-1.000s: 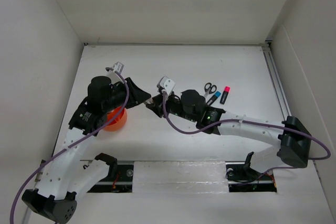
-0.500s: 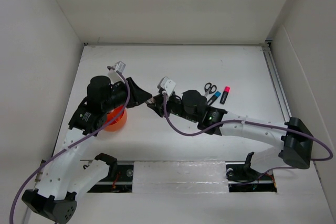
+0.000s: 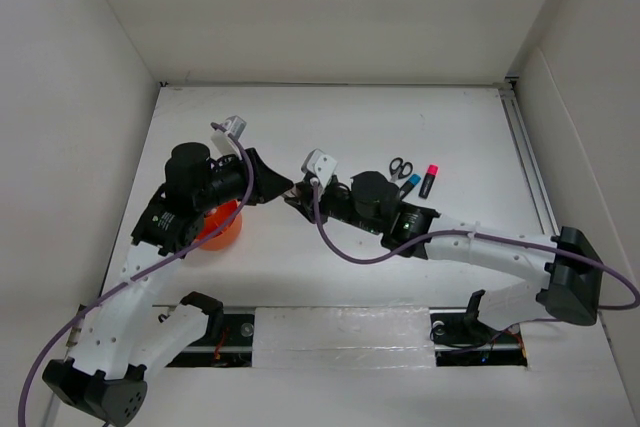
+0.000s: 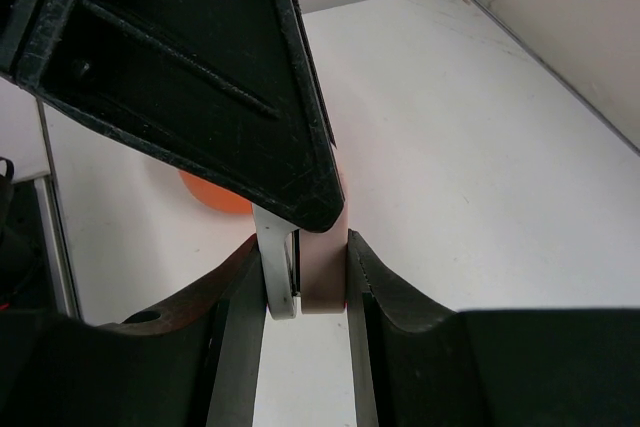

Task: Sort the stationery into containers
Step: Pick up the stapler from the center of the board.

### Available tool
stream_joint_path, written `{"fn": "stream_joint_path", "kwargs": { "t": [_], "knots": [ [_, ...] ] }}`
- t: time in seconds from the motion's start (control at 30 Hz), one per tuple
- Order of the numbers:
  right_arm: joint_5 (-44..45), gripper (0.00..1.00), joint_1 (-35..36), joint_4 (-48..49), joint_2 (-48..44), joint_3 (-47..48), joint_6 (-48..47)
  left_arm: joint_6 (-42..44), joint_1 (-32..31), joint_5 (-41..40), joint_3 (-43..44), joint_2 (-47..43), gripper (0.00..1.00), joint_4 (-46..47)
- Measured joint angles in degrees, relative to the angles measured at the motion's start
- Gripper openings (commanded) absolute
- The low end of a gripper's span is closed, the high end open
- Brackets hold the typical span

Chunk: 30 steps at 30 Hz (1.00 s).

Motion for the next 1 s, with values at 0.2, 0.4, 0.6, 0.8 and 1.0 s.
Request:
{"fn": "stream_joint_path", "kwargs": {
  "t": [0.2,0.4,0.6,0.8,1.0],
  "knots": [
    [-0.61,0.0,0.0,-1.31,-0.9,0.0,-1.84,1.92,0.11,2.43,0.0,0.11,0.0,0.44],
    [-2.64,0.0,-0.42,-3.02,-2.25,-0.02,-3.85,4.81,0.74,6.29,0.02,0.22,0.0,0.7],
    [-3.19,0.0,-0.66,-4.79,-2.78,-0.02,-5.53,7.13,0.76,8.33,0.22,1.22,0.17,0.44],
    [-3.34,0.0,-0.83,-6.16,-2.82,-0.02,-6.49,8.07,0.76,9.66,-0.66,1.64,0.34,0.85],
    [-3.56,0.0,-1.27,-6.67,-2.8,0.0,-6.51,6.49,0.72,11.32,-1.4,1.99,0.39,0.9]
  ]
}}
